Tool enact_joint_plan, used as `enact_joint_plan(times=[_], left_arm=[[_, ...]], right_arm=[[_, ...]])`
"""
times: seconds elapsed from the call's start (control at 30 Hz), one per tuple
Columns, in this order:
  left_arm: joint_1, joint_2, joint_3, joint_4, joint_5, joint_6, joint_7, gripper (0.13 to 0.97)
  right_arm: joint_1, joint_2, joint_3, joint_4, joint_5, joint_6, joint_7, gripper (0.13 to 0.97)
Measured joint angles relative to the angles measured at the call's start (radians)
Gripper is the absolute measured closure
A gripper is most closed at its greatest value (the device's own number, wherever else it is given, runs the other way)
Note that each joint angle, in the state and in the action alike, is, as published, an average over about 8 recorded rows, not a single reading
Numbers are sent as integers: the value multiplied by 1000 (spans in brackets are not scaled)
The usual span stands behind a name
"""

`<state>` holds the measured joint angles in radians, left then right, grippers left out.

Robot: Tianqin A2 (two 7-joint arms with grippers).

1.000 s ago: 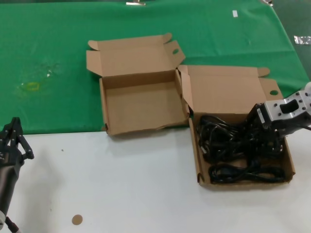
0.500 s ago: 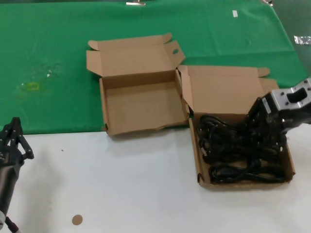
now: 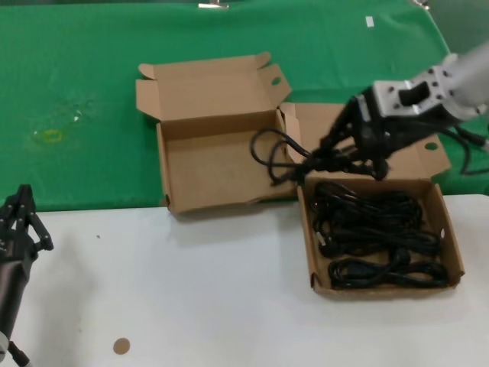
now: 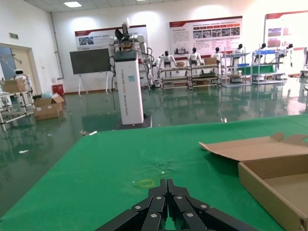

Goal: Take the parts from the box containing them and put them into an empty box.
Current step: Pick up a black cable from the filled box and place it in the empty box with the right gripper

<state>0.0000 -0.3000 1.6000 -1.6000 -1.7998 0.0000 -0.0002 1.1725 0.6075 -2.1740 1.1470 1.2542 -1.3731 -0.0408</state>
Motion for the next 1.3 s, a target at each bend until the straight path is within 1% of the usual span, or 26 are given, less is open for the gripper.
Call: enact_joint_plan(times=[0.17, 0.33, 0.5, 0.7, 0.93, 1.3], left_arm=[[0, 0, 0, 0, 0, 0, 0, 945], [0, 0, 0, 0, 0, 0, 0, 945], [0, 0, 0, 0, 0, 0, 0, 945], [0, 0, 0, 0, 0, 0, 0, 945], [0, 0, 0, 0, 0, 0, 0, 945], [0, 0, 0, 0, 0, 0, 0, 945]], right_arm=[[39, -91, -21, -43, -19, 44, 19, 869], [64, -194, -47, -116, -43, 106, 20, 870], [81, -295, -73, -219, -66, 179, -5, 870], [109, -399, -93, -377, -82, 263, -62, 871], [143, -473, -102, -536, -90, 332, -125, 871], [187, -530, -110, -709, -102, 396, -195, 872]])
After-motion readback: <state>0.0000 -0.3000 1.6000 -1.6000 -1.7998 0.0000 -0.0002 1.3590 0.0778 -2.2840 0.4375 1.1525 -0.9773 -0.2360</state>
